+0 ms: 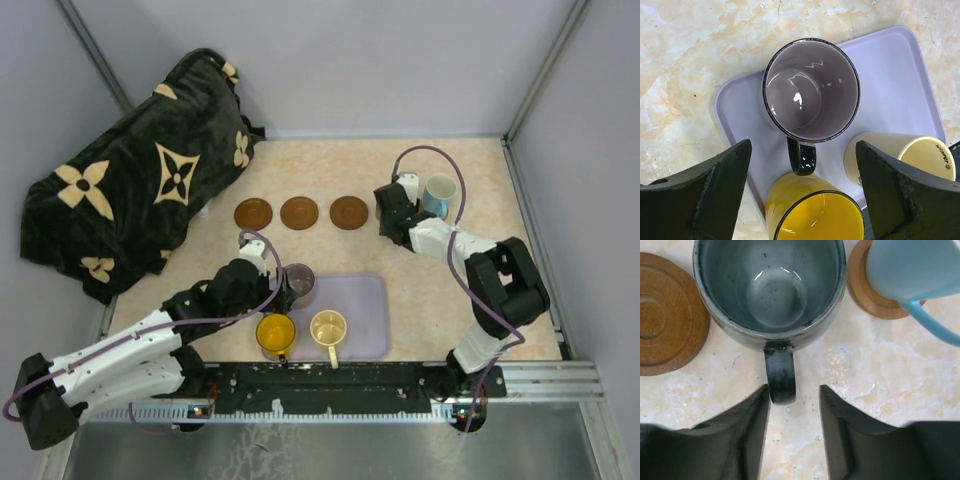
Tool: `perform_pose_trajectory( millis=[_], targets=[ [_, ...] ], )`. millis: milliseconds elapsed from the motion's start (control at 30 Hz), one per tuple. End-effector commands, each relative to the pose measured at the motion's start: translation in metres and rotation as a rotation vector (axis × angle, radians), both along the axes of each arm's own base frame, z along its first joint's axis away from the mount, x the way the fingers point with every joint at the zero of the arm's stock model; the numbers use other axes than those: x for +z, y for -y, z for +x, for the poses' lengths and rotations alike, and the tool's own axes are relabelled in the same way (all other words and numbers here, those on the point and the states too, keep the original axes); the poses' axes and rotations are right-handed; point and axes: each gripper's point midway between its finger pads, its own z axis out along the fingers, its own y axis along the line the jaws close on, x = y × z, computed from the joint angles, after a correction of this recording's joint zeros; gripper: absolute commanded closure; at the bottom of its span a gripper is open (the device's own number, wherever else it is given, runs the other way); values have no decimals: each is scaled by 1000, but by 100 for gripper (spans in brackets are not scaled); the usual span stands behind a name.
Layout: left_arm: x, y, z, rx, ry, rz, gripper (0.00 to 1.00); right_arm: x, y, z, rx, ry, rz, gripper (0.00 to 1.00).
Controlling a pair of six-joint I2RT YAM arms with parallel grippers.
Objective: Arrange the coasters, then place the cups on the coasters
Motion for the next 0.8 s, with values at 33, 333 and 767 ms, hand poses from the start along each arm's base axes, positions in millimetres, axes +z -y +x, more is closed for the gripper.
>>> perform_pose_trajectory(
  millis=[33, 333, 767],
  targets=[
    [1, -3, 1, 20, 5, -8, 9, 21, -6, 1, 20, 54, 62, 40],
    [5, -1, 3, 15, 15, -11, 7, 53, -20, -27, 65, 85, 91, 27],
    [8, 4, 8, 5, 27, -3, 4, 92, -59, -167, 193, 31, 255, 28]
  ],
)
